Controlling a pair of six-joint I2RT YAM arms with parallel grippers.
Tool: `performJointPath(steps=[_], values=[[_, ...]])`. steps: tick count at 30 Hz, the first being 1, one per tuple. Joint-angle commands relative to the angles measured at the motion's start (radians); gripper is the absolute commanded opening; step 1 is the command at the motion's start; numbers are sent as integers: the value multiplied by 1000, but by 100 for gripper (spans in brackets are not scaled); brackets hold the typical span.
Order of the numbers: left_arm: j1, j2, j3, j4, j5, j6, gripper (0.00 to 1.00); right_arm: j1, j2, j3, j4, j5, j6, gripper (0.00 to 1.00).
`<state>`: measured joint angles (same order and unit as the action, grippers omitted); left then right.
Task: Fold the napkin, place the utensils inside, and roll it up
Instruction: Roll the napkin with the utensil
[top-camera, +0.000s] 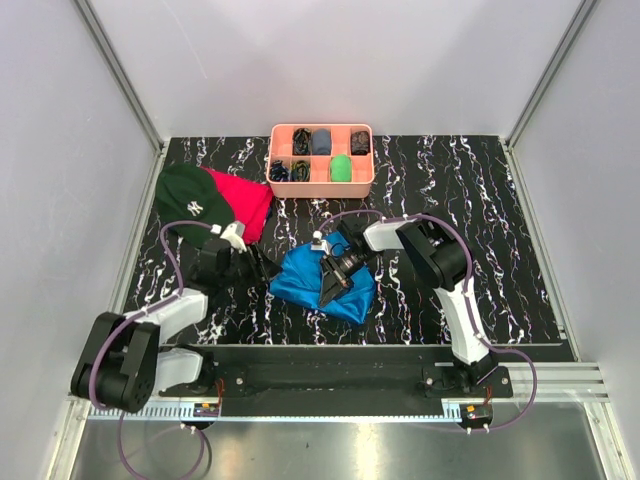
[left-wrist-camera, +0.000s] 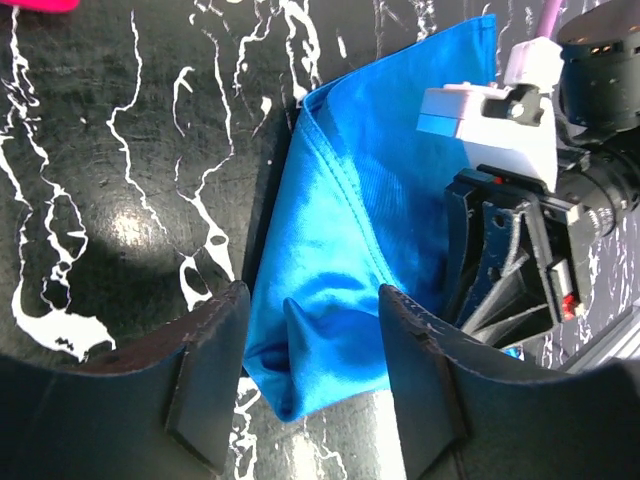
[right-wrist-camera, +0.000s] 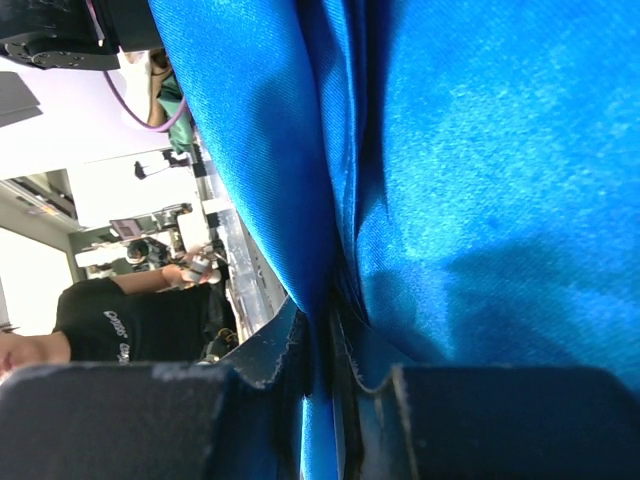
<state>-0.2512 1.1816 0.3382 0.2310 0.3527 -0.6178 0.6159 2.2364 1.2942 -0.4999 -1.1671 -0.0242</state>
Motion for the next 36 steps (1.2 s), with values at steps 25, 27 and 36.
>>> performJointPath(steps=[25, 27, 36], values=[[-23, 216, -10, 77, 32, -3, 0, -10, -73, 45, -45, 213, 13, 34], [-26, 214, -14, 77, 26, -3, 0, -12, -118, 48, -43, 248, 18, 38], [-36, 214, -18, 77, 12, -8, 0, -8, -323, 31, -42, 382, 70, 57]])
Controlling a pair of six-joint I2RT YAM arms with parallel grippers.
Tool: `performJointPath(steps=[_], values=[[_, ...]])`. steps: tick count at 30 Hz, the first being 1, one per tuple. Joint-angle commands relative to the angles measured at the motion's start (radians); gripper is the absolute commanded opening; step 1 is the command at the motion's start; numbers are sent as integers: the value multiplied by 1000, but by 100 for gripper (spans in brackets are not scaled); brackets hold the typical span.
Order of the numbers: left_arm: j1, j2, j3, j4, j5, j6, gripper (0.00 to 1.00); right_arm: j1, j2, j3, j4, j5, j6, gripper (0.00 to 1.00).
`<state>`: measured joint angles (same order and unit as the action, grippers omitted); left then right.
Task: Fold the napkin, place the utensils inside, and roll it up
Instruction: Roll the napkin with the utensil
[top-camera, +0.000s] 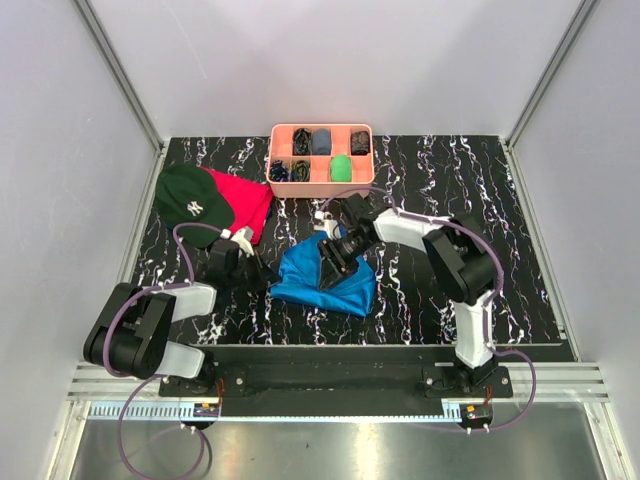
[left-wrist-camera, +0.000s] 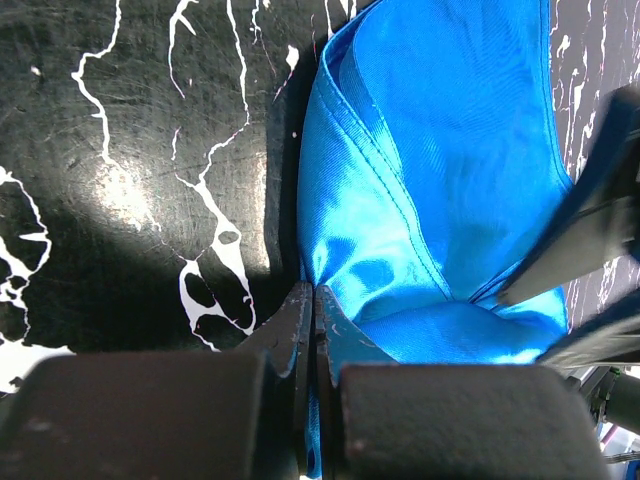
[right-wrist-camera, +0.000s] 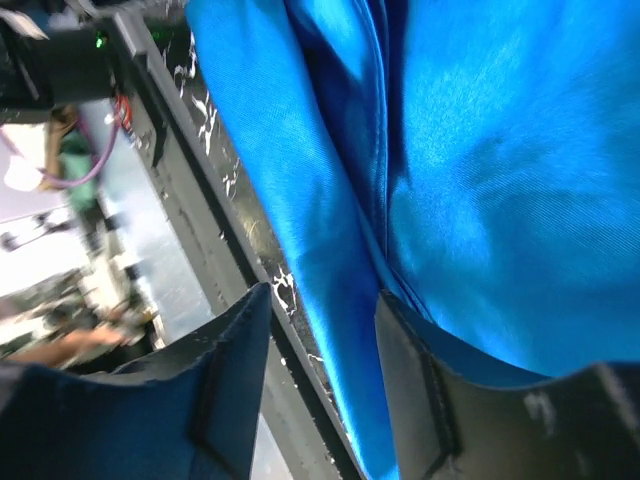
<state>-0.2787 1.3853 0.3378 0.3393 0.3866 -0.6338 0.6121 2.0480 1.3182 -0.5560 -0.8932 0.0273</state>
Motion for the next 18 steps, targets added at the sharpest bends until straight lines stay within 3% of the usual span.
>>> performJointPath(steps=[1, 5, 8, 18], values=[[-8, 12, -19, -33, -22, 8, 0, -5, -158, -2, 15, 128, 20, 58], [-8, 9, -16, -48, -29, 0, 0, 37, -342, -129, 11, 384, -9, 65], [-8, 9, -11, -56, -31, -1, 0, 48, -438, -213, 13, 492, -18, 71], [-8, 29, 1, -65, -20, 3, 0, 133, -434, -287, 42, 577, -52, 79]])
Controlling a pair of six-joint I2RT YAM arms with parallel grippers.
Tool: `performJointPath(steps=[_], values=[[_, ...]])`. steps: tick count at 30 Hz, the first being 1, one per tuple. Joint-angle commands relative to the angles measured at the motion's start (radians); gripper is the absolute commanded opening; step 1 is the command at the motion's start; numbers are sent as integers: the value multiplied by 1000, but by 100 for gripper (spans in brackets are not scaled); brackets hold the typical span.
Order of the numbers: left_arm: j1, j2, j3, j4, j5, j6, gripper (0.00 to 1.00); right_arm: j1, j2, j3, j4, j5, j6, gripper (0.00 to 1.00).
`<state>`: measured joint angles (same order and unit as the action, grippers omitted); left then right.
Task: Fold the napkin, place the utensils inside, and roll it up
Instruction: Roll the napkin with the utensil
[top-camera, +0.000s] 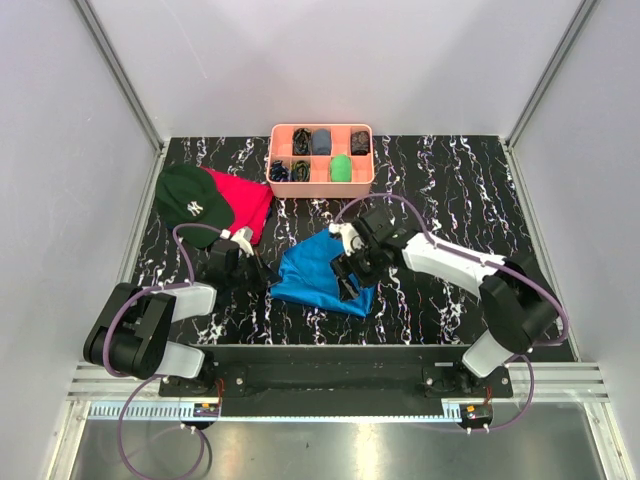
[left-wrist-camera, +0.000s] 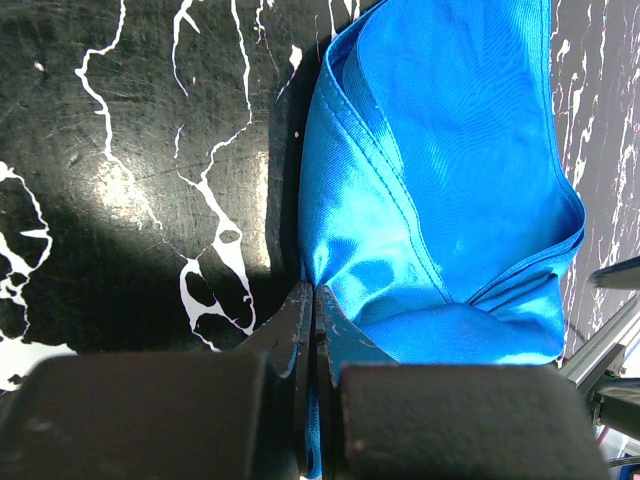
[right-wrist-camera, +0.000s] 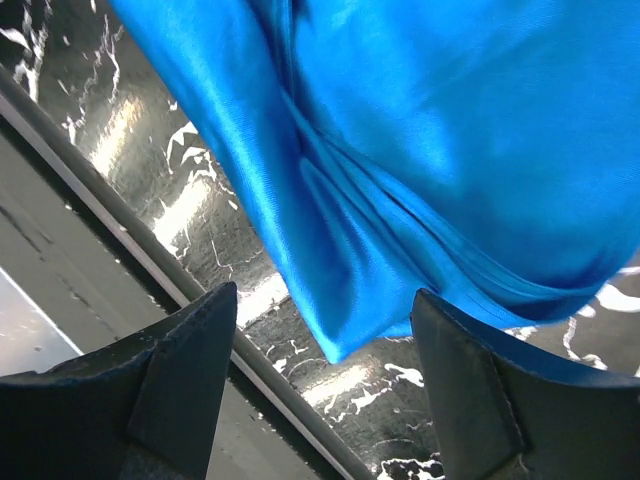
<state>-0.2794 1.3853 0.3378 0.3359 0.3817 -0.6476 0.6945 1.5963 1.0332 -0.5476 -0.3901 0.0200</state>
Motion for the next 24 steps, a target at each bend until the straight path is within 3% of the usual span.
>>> performJointPath(steps=[1, 14, 24], values=[[-7, 31, 3, -63, -15, 17, 0, 57, 33, -2, 37, 86, -48, 79], [-7, 35, 7, -75, -18, 12, 0, 91, 102, 18, -31, 114, -26, 75], [-7, 44, 15, -86, -17, 12, 0, 94, 171, 77, -112, 131, 72, 57]])
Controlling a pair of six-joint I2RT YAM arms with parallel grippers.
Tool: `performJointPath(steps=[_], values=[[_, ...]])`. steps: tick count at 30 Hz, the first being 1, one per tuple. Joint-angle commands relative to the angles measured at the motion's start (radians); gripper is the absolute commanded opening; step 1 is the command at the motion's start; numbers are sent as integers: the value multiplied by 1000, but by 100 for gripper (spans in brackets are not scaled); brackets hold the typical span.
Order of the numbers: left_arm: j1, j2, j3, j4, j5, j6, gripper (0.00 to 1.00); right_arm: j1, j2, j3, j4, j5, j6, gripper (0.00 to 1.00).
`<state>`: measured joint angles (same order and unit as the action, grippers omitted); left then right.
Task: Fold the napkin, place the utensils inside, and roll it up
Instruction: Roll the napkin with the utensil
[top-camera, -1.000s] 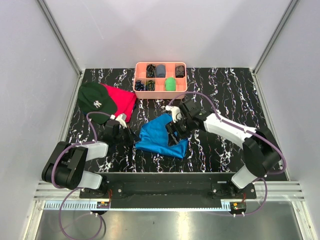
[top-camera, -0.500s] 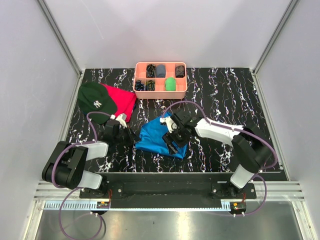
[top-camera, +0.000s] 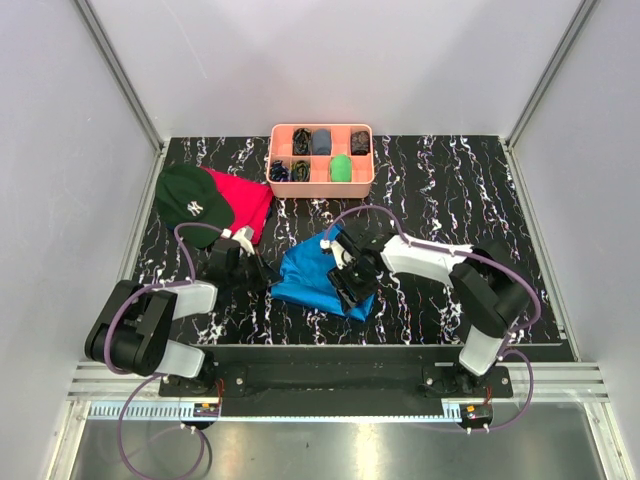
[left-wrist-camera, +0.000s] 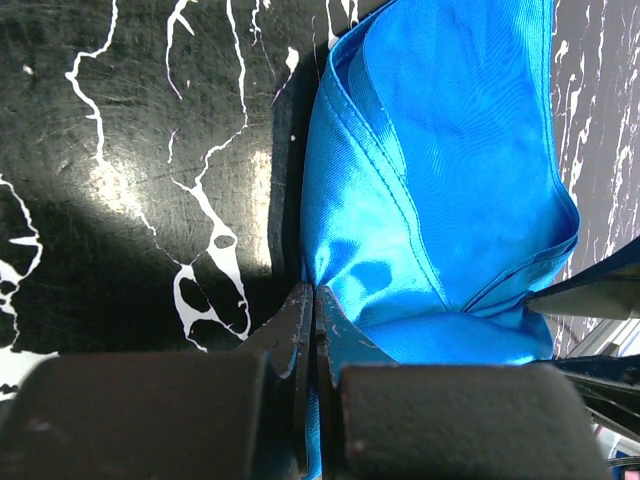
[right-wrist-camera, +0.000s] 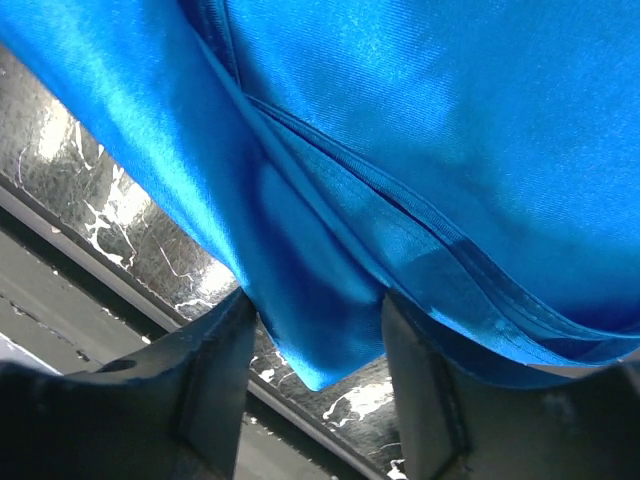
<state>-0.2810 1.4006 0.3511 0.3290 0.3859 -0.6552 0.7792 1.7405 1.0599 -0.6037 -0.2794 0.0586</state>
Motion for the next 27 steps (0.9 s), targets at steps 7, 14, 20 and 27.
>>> performJointPath(steps=[7, 14, 20, 27], values=[[-6, 50, 12, -90, -22, 22, 0, 9, 54, 72, -100, 6, 37, 50], [-6, 63, 22, -97, -19, 23, 0, 15, -28, 146, -111, 11, 18, 73], [-6, 69, 25, -102, -19, 23, 0, 123, -82, 230, -55, 143, -54, 81], [-4, 72, 28, -107, -19, 22, 0, 250, -7, 229, 119, 258, -204, 82]])
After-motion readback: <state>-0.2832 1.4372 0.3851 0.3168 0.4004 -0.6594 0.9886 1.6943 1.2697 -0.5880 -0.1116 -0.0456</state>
